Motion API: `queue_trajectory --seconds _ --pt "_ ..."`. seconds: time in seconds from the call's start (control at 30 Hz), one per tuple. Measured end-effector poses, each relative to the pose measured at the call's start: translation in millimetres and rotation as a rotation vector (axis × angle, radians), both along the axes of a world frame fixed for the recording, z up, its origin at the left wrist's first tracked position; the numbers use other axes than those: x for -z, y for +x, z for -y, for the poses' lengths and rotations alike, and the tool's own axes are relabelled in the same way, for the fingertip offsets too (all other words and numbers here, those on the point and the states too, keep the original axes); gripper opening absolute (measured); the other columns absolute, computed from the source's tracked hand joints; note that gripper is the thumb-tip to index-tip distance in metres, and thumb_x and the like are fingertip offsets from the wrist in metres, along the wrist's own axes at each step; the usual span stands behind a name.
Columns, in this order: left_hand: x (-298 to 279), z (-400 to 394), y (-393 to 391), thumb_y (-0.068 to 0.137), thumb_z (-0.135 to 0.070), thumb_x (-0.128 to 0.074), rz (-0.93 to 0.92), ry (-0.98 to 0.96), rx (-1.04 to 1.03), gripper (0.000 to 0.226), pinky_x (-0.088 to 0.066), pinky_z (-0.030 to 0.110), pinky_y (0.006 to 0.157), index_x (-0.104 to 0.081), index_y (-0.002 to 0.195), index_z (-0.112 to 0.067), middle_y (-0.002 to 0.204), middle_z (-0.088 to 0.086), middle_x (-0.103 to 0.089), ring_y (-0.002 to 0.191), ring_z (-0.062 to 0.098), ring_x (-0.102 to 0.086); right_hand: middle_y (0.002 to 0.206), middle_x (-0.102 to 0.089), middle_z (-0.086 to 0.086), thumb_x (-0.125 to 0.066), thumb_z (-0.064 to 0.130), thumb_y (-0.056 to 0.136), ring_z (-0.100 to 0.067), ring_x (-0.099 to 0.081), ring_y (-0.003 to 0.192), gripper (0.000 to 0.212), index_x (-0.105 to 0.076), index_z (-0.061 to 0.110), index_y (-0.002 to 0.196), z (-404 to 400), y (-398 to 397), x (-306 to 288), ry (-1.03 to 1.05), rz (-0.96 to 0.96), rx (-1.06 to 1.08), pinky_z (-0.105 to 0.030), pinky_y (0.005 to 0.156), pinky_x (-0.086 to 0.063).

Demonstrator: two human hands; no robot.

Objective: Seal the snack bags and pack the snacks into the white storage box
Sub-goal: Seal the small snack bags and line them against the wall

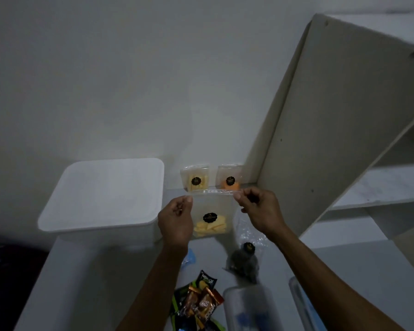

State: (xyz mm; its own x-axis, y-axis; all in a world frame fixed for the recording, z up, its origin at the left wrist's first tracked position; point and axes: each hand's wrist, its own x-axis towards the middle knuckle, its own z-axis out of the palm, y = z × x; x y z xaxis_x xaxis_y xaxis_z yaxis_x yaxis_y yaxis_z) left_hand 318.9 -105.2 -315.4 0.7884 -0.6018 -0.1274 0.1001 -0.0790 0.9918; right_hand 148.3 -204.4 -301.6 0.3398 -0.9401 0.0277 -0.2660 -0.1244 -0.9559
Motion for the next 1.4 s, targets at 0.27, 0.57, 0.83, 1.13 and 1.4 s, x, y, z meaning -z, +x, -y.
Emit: queue_trajectory --seconds 0.27,0.57,0.83,1.13,1.4 --pt "37.6 87.8 37.2 0.087 -0.02 -0.07 0.019 0.128 -0.141 0.007 -0.052 0.026 0.072 -0.074 0.085 -0.026 0.077 -0.006 -0.071 0.073 0.011 -0.065 0.083 -0.072 -0.007 -0.071 0.022 0.089 -0.018 -0.066 0.074 0.015 -0.072 0.008 0.085 80.5 55.2 39.3 0.045 0.009 0.063 -0.045 0.076 -0.058" --pt "83.2 138.3 67.5 0.092 -0.022 -0.065 -0.029 0.286 -0.24 0.013 -0.033 -0.002 0.064 -0.072 0.099 -0.014 0.084 0.004 -0.066 0.08 0.012 -0.055 0.07 -0.067 -0.002 -0.073 0.02 0.088 -0.014 -0.06 0.065 0.014 -0.069 0.01 0.078 133.0 101.9 98.4 0.102 -0.011 0.077 -0.039 0.067 -0.055" --pt "95.0 156.6 86.3 0.088 -0.02 -0.067 0.033 0.336 -0.24 0.011 -0.052 0.032 0.081 -0.073 0.097 -0.015 0.086 0.004 -0.07 0.081 0.017 -0.061 0.087 -0.072 -0.005 -0.072 0.019 0.088 -0.018 -0.068 0.082 0.009 -0.072 0.01 0.088 146.2 126.4 112.3 0.116 -0.007 0.15 -0.031 0.08 -0.058" --pt "79.7 150.5 78.9 0.089 -0.021 -0.068 0.019 0.361 -0.205 0.036 -0.035 0.011 0.078 -0.064 0.121 -0.006 0.1 -0.002 -0.063 0.092 0.008 -0.055 0.089 -0.074 -0.002 -0.071 0.029 0.087 -0.017 -0.071 0.085 0.029 -0.071 0.011 0.109 134.2 123.6 110.1 0.163 -0.091 0.178 -0.043 0.087 -0.058" --pt "75.5 102.1 54.4 0.086 -0.035 -0.069 0.113 0.394 -0.08 0.031 -0.05 0.028 0.082 -0.073 0.106 -0.011 0.093 0.001 -0.072 0.091 0.018 -0.066 0.088 -0.071 -0.007 -0.072 0.017 0.088 -0.019 -0.069 0.083 0.01 -0.071 0.02 0.097 88.9 74.7 93.6 0.2 -0.061 0.175 -0.046 0.083 -0.059"
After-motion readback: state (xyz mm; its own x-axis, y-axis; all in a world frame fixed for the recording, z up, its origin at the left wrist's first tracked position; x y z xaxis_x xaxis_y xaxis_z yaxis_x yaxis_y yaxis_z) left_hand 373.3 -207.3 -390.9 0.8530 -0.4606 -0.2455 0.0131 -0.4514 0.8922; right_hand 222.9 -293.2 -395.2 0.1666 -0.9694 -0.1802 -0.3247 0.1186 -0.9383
